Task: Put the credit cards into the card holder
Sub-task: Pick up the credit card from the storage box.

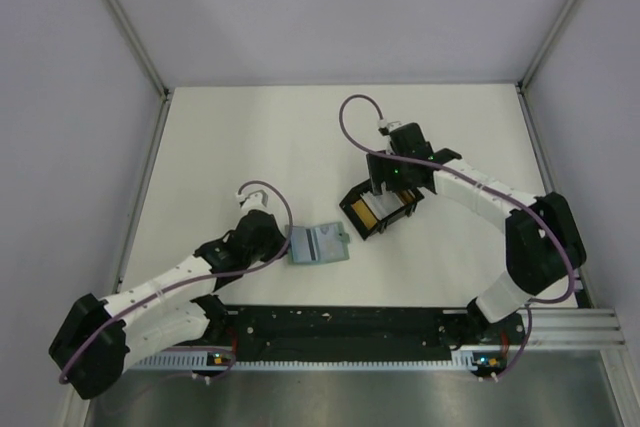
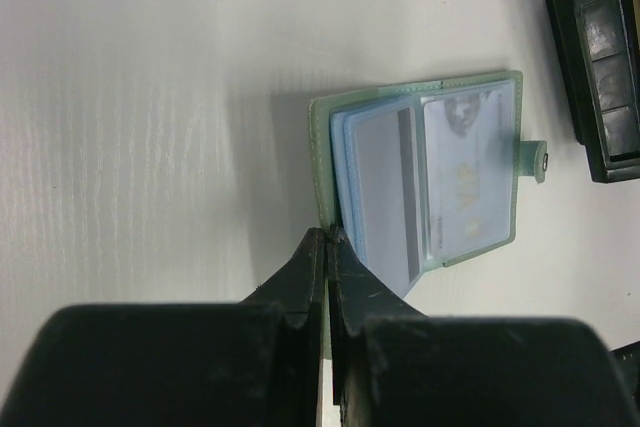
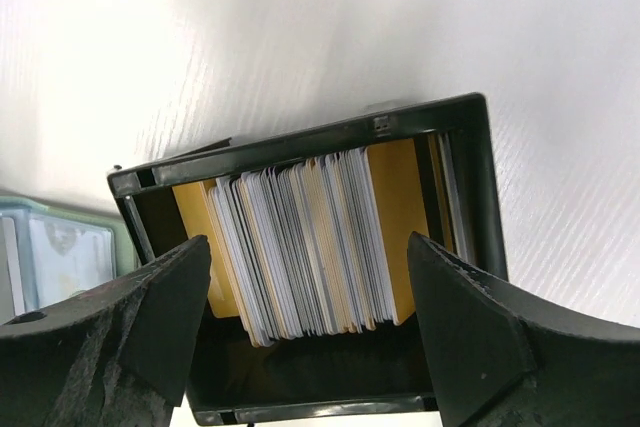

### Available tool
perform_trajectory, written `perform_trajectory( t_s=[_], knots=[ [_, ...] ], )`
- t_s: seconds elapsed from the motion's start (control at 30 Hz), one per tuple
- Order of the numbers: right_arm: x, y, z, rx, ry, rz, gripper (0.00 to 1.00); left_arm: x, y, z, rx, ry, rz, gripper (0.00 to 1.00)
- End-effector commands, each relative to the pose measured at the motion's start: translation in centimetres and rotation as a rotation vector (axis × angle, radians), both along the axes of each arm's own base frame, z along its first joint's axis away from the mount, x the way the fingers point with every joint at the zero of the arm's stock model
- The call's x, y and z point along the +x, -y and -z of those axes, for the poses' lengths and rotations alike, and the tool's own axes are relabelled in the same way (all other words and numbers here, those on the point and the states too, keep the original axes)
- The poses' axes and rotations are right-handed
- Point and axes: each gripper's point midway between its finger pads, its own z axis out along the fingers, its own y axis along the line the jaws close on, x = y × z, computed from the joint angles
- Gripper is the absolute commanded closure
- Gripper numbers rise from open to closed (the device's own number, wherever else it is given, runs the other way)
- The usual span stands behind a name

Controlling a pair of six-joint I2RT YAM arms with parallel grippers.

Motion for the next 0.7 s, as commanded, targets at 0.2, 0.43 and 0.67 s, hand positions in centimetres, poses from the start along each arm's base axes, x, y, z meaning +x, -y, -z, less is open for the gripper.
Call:
perform_trajectory(
  t_s=[0.2,0.43,0.67],
  knots=[
    [1.2,-1.4,0.8,0.138,-0.029,-0.035,0.21,1.6,0.6,-1.8,-0.016,0.038,0.003,1.0],
    [1.3,-0.4,2.6,0.085,-0.052,0.003,0.21,1.9,0.5,-1.9,-0.012,0.037,-0.001,1.0],
    [-0.1,-1.3,3.8,0.132,-0.126,-0.024,0.19,2.0,0.5,-1.9,-0.01,0.033,0.003,1.0]
  ],
)
